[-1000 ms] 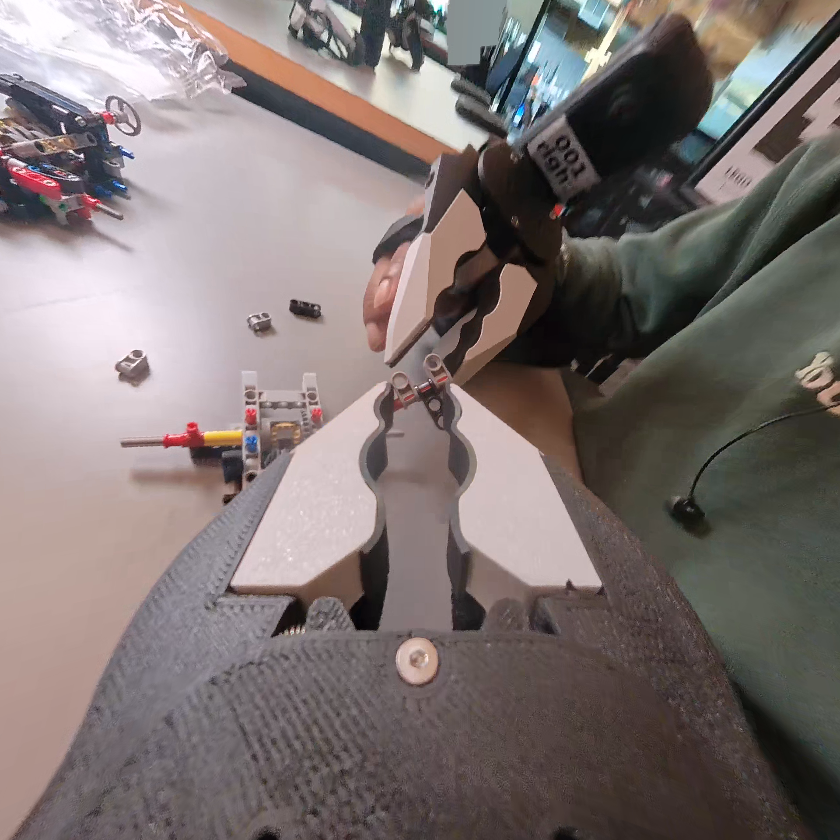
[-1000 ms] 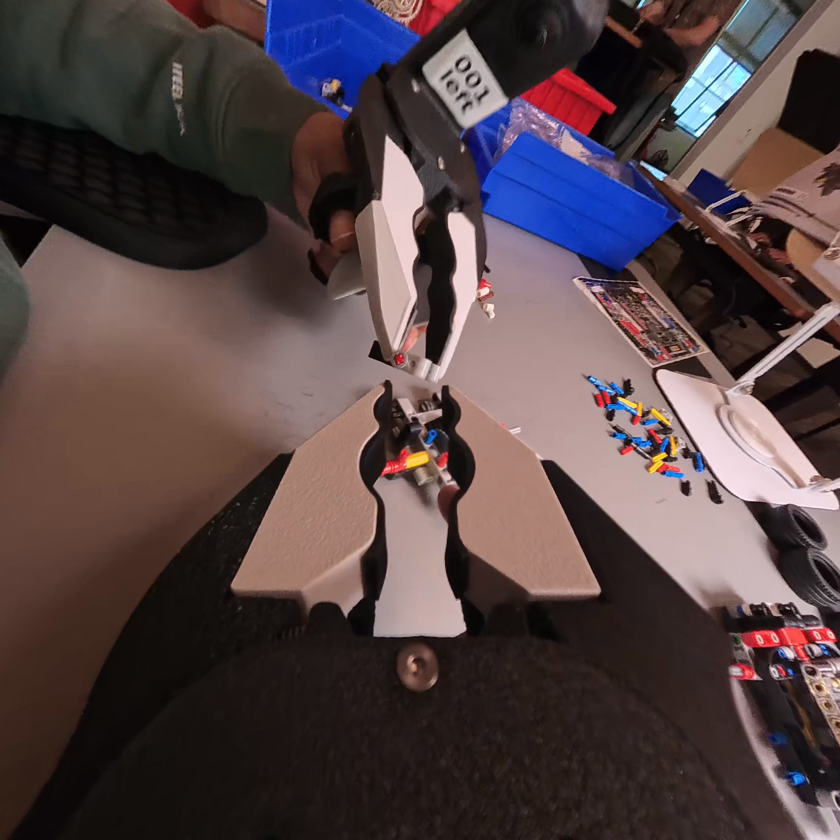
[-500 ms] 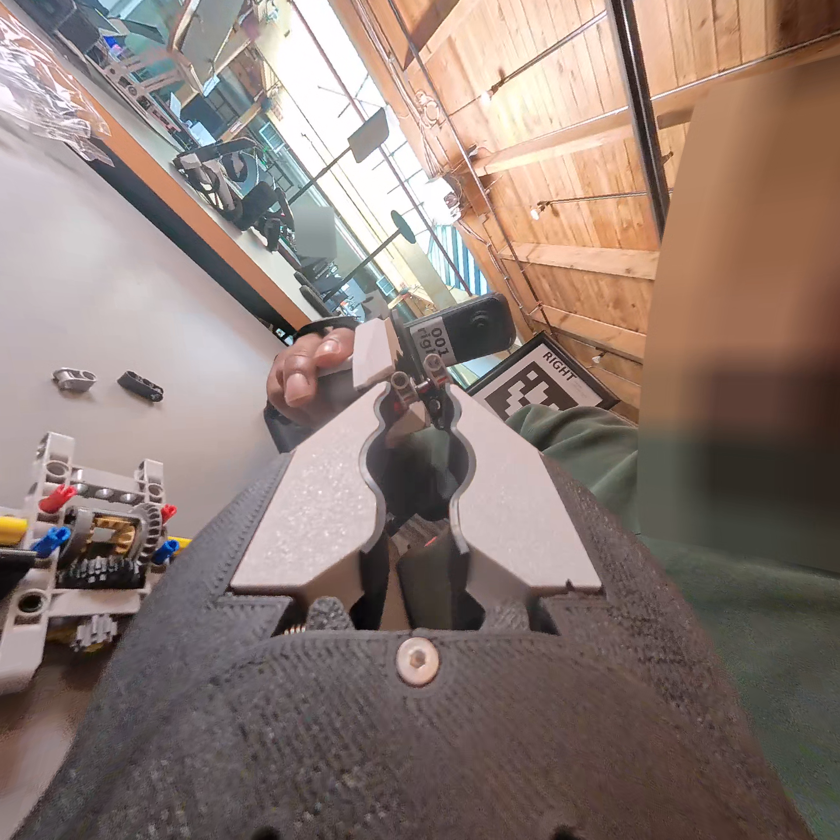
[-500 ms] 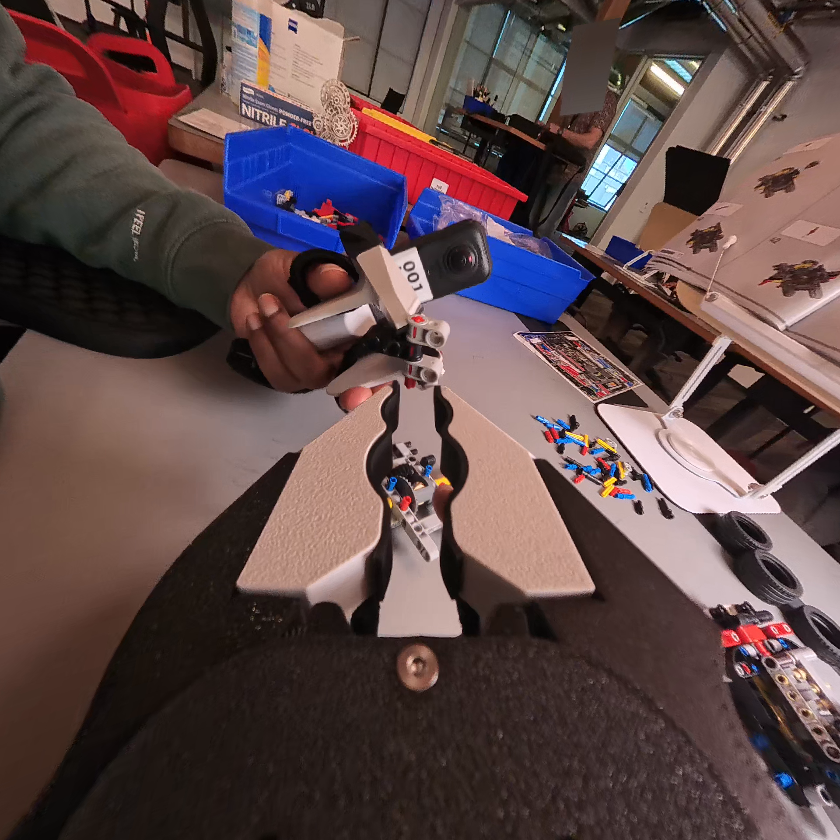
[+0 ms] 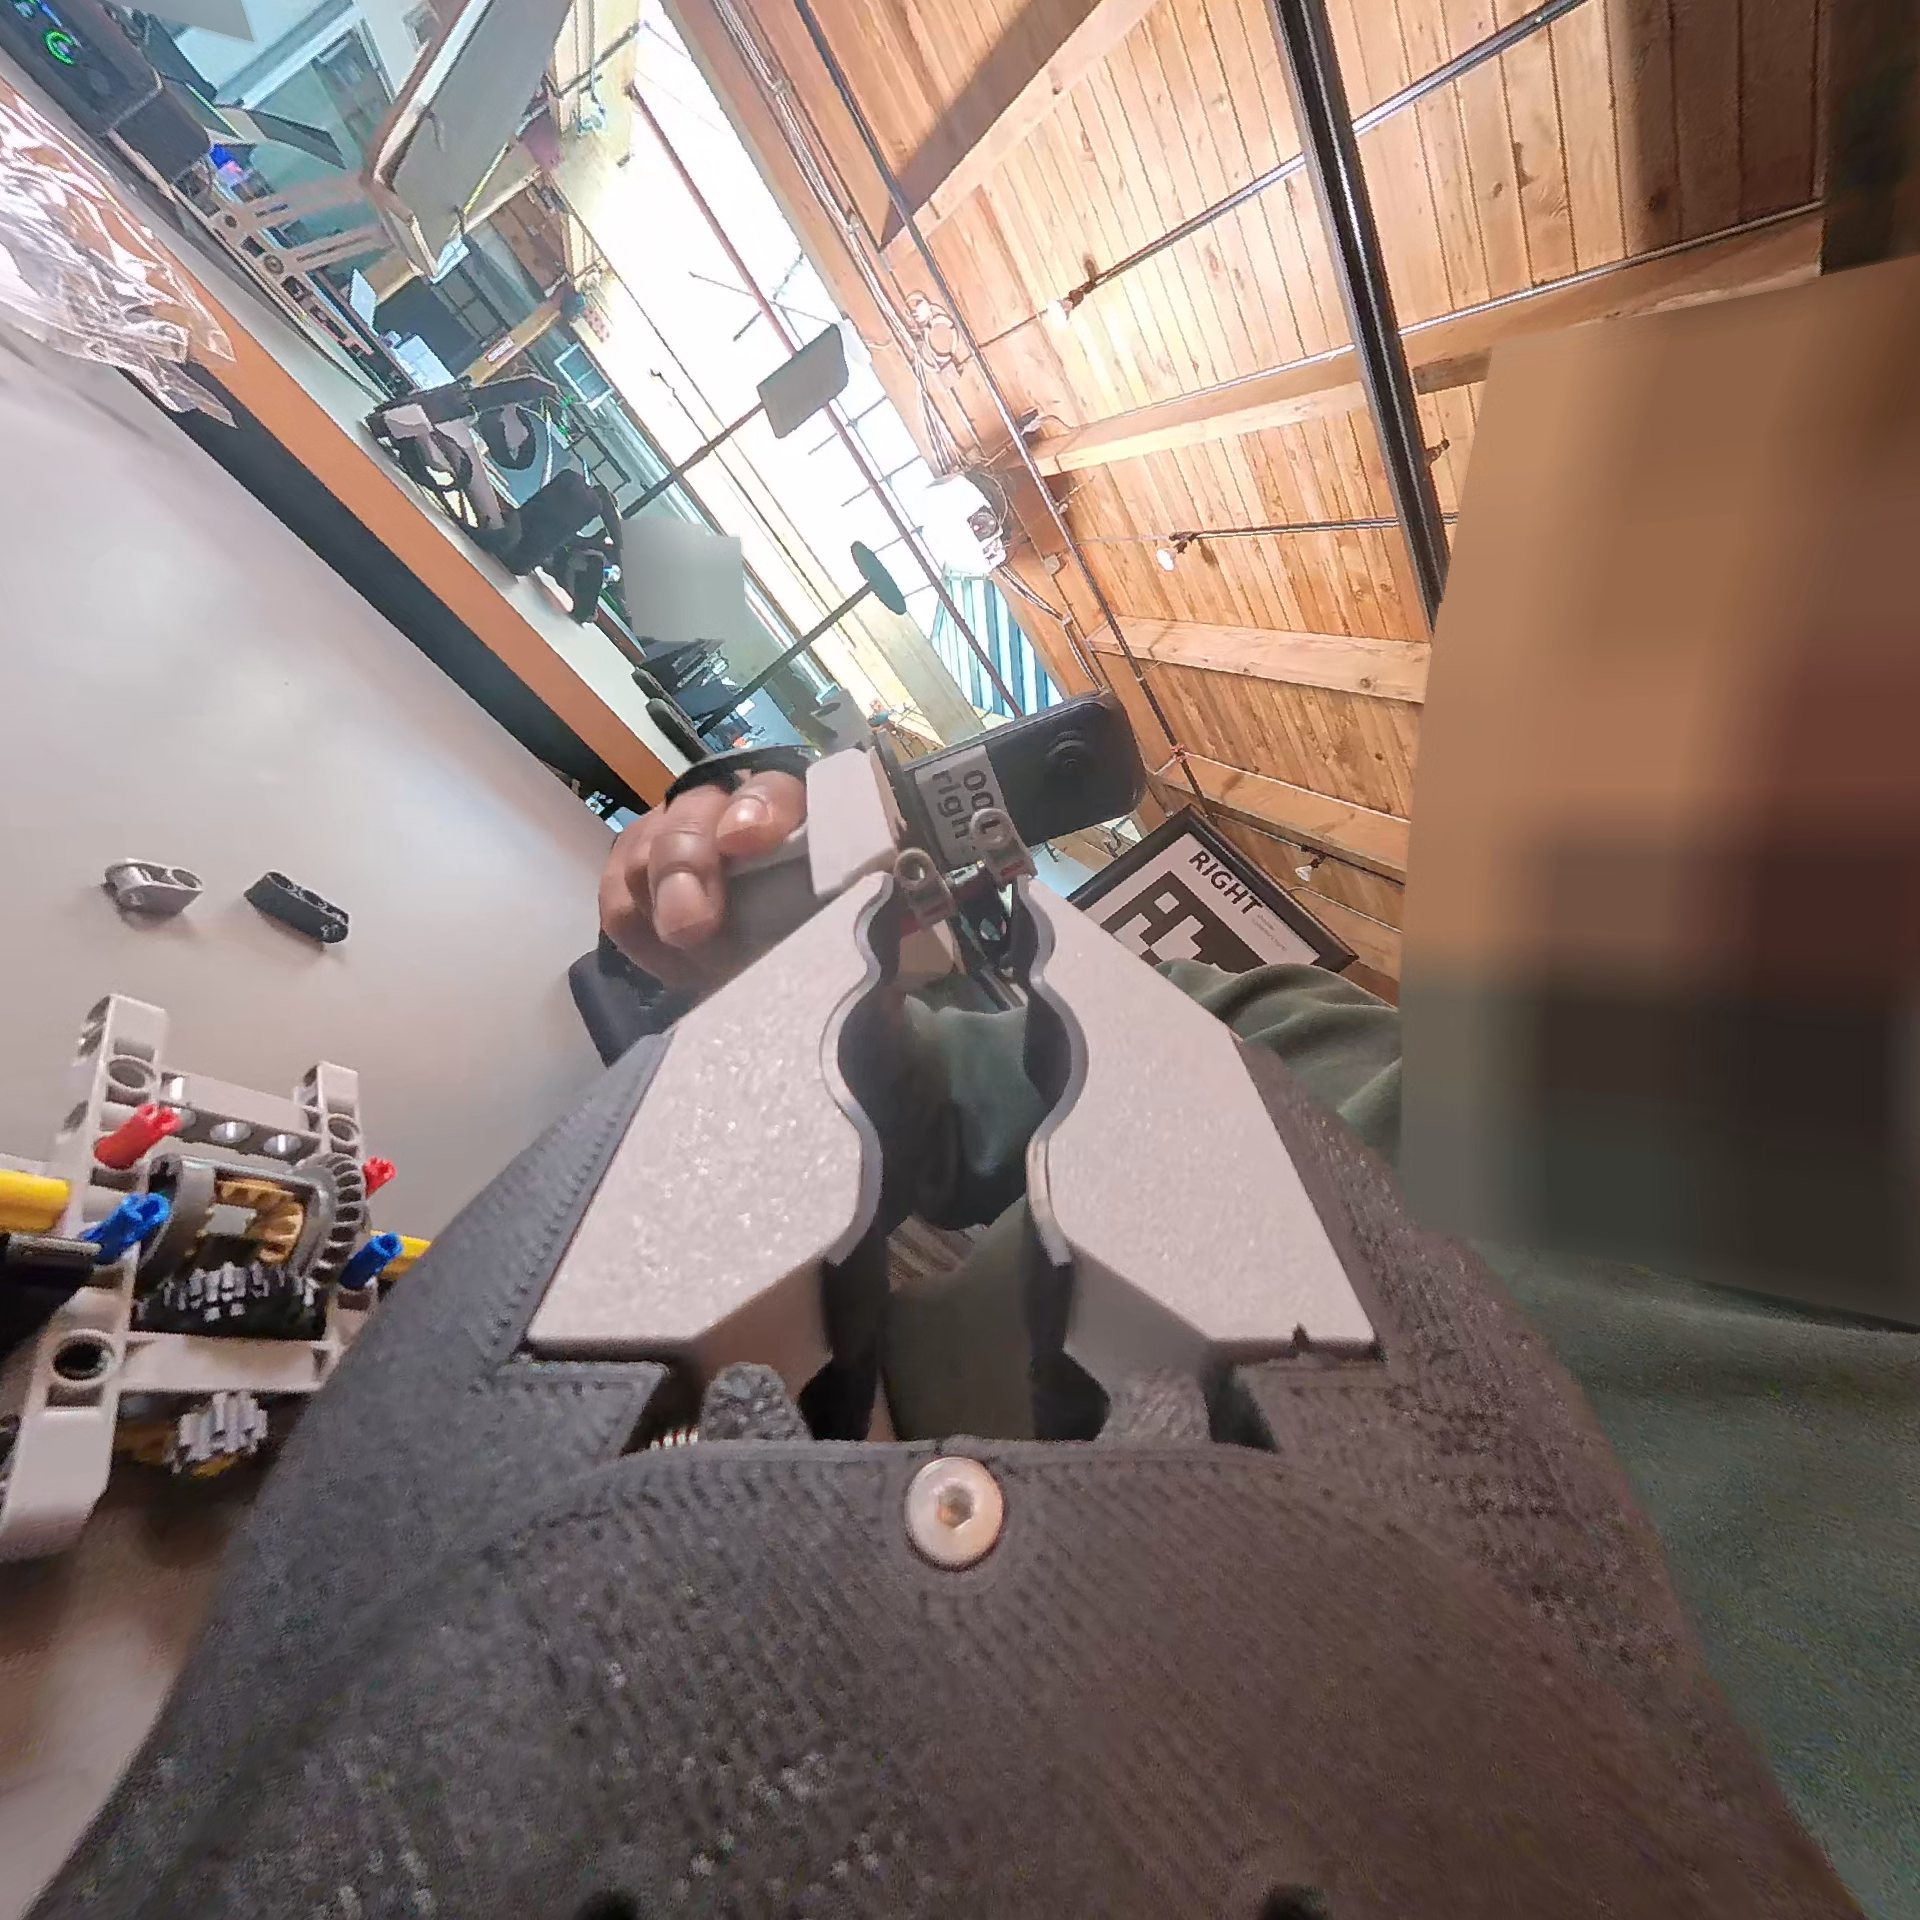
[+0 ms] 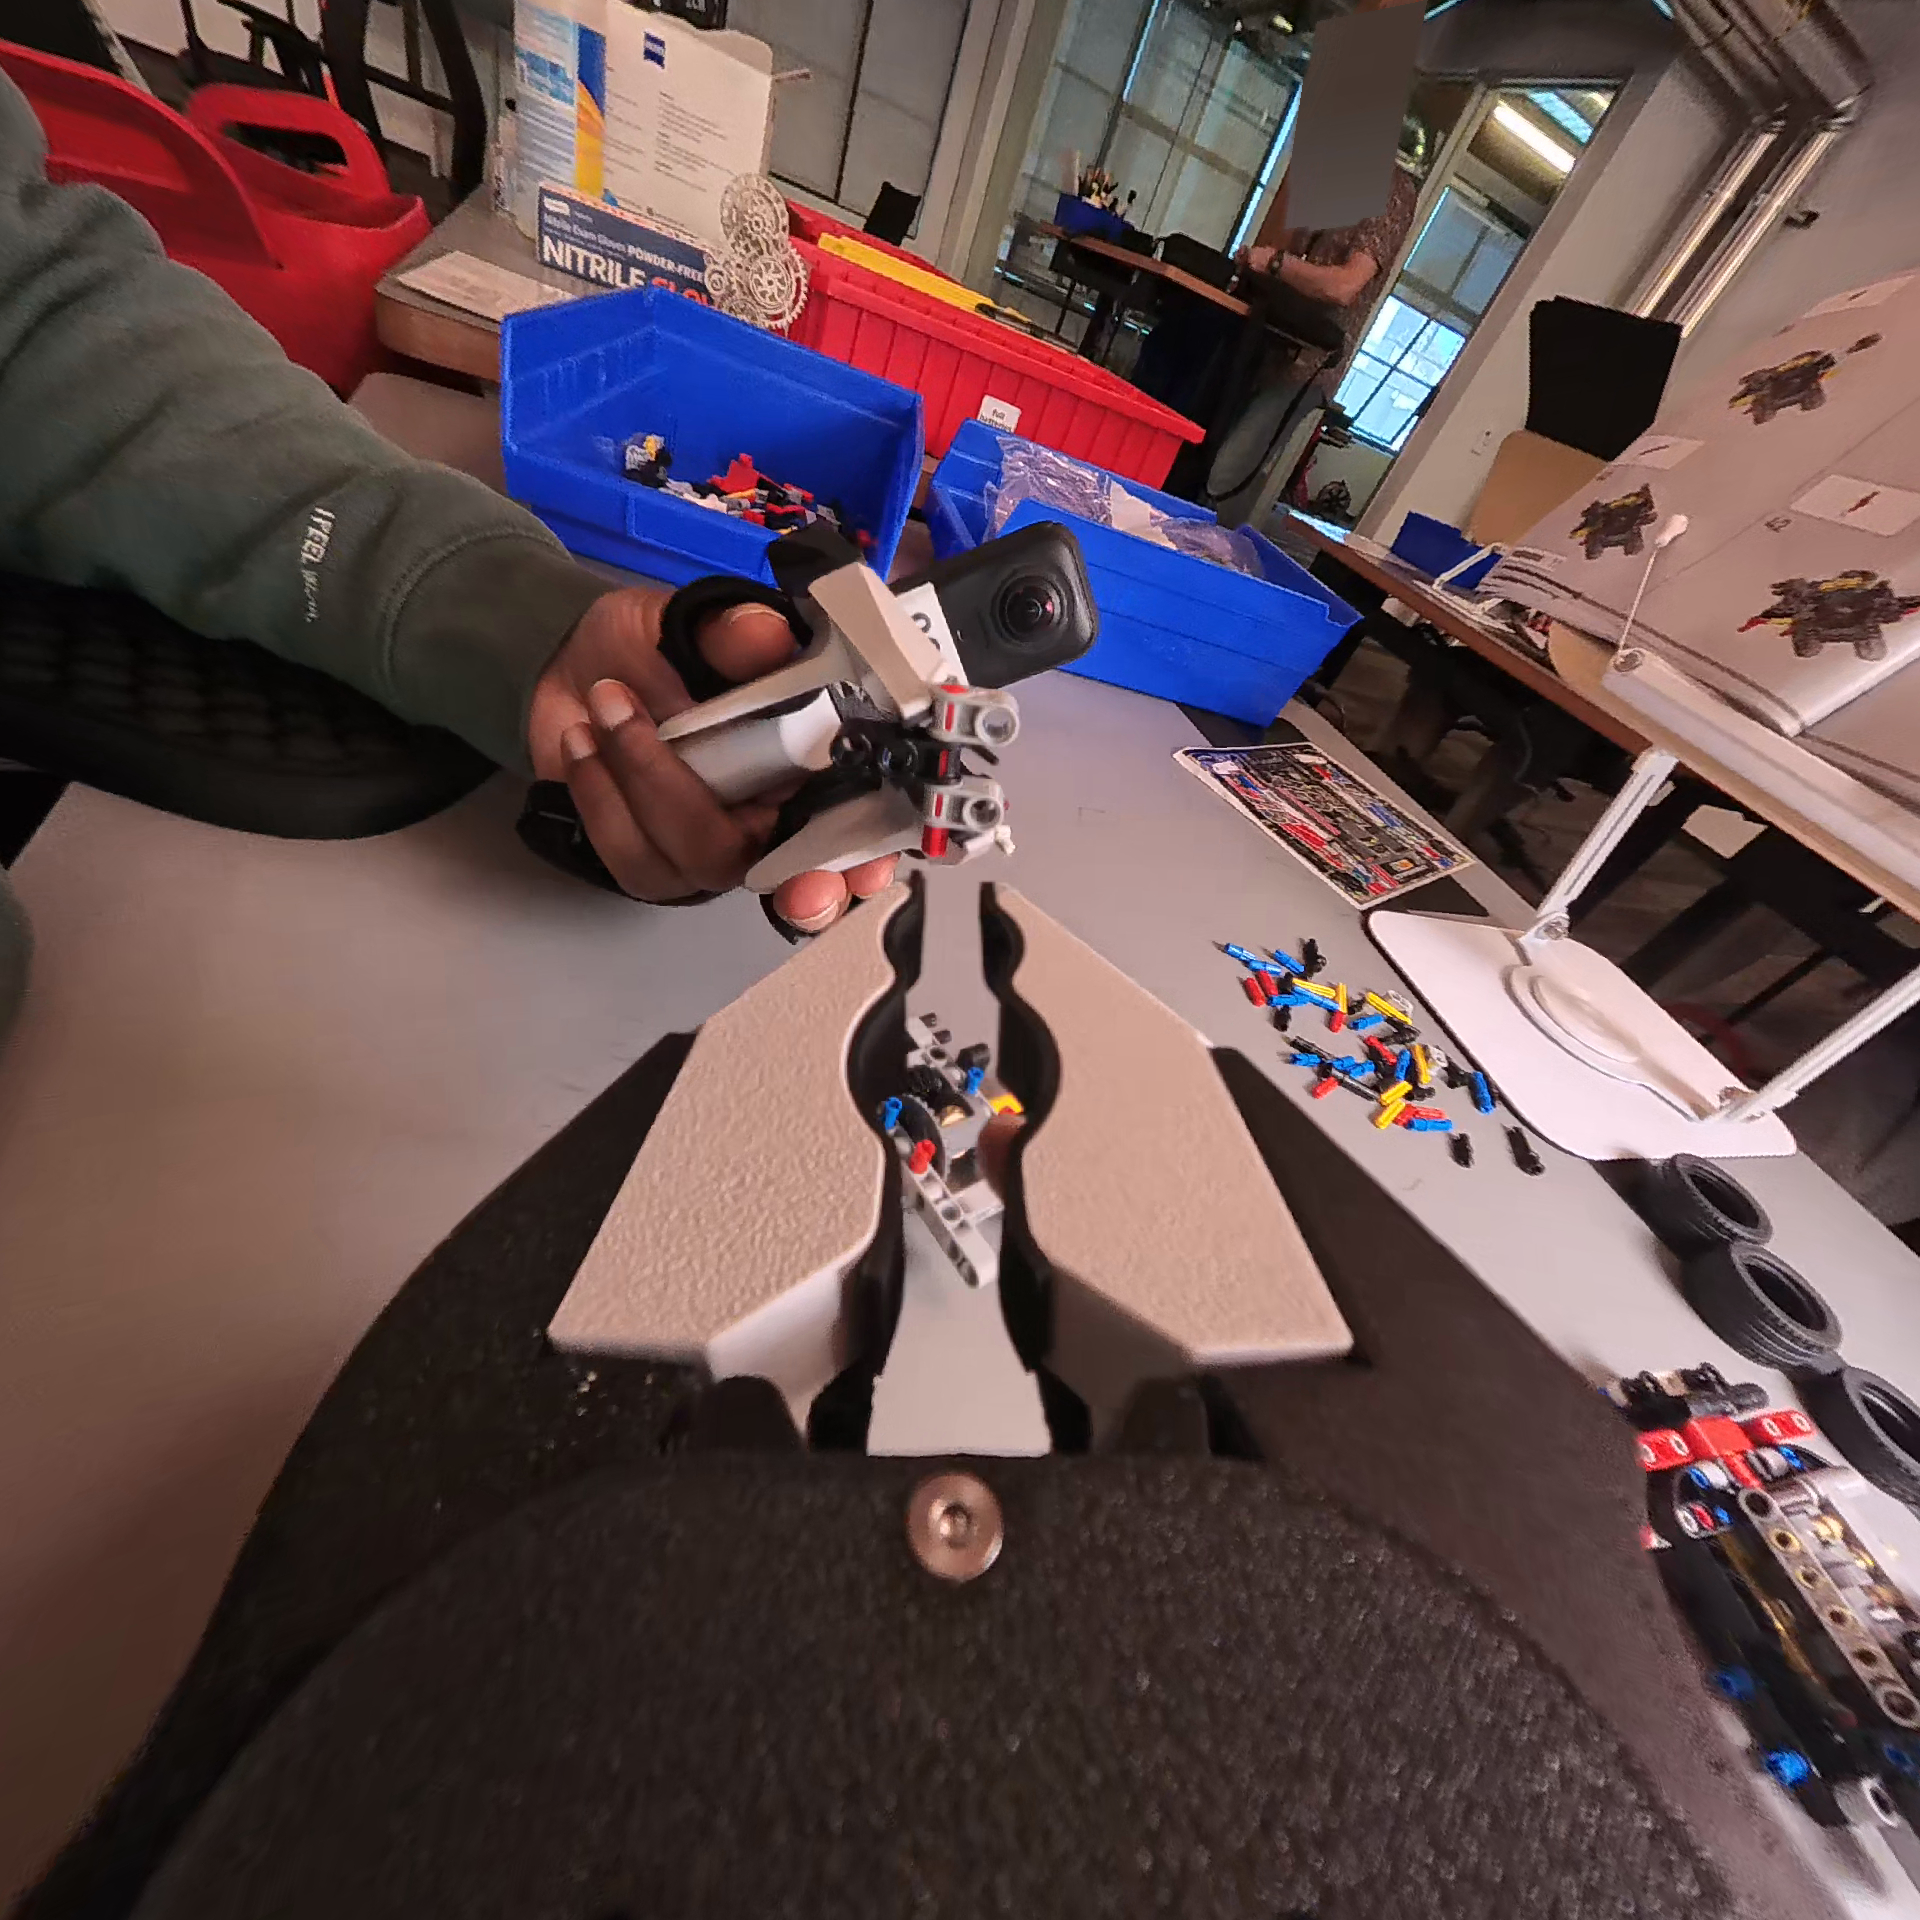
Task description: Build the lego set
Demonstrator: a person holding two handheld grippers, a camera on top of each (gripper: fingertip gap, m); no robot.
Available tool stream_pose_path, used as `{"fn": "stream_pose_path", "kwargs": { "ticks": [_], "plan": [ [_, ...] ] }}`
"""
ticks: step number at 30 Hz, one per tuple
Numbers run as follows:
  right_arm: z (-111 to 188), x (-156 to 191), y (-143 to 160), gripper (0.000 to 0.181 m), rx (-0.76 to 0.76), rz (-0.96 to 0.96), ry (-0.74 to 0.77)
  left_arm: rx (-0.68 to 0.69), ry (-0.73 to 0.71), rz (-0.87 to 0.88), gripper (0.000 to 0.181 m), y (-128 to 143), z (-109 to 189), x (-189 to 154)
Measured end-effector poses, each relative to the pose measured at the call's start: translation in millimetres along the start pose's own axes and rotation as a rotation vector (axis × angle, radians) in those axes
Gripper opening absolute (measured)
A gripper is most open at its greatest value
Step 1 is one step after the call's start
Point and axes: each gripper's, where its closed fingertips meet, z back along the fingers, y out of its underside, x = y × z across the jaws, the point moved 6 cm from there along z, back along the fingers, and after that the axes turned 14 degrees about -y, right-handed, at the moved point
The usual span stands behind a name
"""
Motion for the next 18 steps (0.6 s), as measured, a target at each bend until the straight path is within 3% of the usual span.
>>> {"fn": "stream_pose_path", "kwargs": {
  "ticks": [1, 4, 6, 11, 13, 18],
  "plan": [
    [0, 0, -1, 0.016, -0.007, -0.003, -0.002, 0.000, 0.010, 0.003, 0.018, 0, 0, -1],
    [-4, 2, -8, 0.026, -0.031, 0.012, 0.005, 0.012, 0.040, 0.008, 0.019, 3, -3, -4],
    [-7, 4, -14, 0.014, -0.036, 0.047, 0.015, 0.017, 0.063, 0.009, 0.018, 5, -5, -6],
    [-4, 2, -14, 0.014, 0.030, 0.059, -0.014, 0.027, 0.018, -0.030, 0.019, 4, -4, -4],
    [-2, -2, -10, 0.013, 0.125, 0.051, -0.056, 0.038, -0.085, -0.122, 0.024, 0, 1, 2],
    [-5, -9, 14, 0.014, 0.414, -0.018, -0.222, 0.152, -0.410, -0.571, 0.031, -5, 17, 12]
  ]
}}
